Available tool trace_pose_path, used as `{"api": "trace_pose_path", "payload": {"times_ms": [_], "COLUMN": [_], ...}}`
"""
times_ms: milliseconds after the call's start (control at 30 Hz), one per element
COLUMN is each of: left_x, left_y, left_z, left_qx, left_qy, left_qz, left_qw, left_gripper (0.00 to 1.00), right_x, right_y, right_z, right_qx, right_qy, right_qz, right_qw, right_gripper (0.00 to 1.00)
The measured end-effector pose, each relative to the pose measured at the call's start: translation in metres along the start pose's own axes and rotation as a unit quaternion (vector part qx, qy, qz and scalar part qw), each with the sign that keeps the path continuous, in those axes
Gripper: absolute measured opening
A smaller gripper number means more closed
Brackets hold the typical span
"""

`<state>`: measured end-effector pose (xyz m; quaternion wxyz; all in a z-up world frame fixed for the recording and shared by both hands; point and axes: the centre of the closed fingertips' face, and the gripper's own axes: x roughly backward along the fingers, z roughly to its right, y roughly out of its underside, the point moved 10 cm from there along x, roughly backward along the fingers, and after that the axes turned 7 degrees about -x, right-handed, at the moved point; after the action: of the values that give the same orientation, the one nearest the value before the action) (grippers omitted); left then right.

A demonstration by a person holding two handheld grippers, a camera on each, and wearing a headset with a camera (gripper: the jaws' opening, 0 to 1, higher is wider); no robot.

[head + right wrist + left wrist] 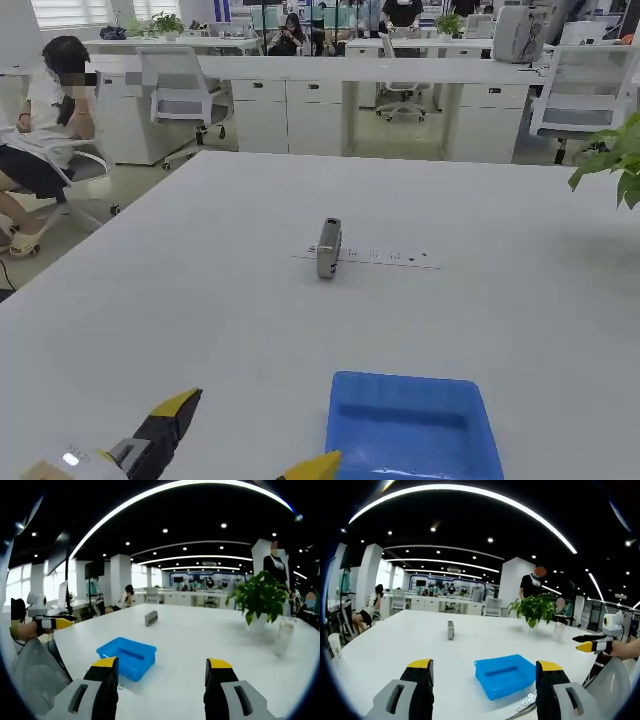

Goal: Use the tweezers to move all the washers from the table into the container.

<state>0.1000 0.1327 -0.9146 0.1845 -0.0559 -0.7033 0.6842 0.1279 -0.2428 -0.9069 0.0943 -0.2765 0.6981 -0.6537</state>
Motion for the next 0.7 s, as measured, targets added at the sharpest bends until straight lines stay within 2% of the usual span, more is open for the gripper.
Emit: {"api": "trace_pose_path", "payload": {"times_ms": [700], "left_x": [0.0000], "left_y": [0.0011], "left_z": [-0.0011], "left_qx": [-0.006], "left_qy": [-0.003], "left_qz": [-0.011], "left_qw": [0.9999], "left_gripper": [0.81], "right_x": [0.0004], "right_y": [0.0006], "right_z": [0.0016], "right_qx": [0.001], "right_qy": [0.001], "right_qz": [-0.001], "right_qw": [1.0000], "right_gripper": [0.67]}}
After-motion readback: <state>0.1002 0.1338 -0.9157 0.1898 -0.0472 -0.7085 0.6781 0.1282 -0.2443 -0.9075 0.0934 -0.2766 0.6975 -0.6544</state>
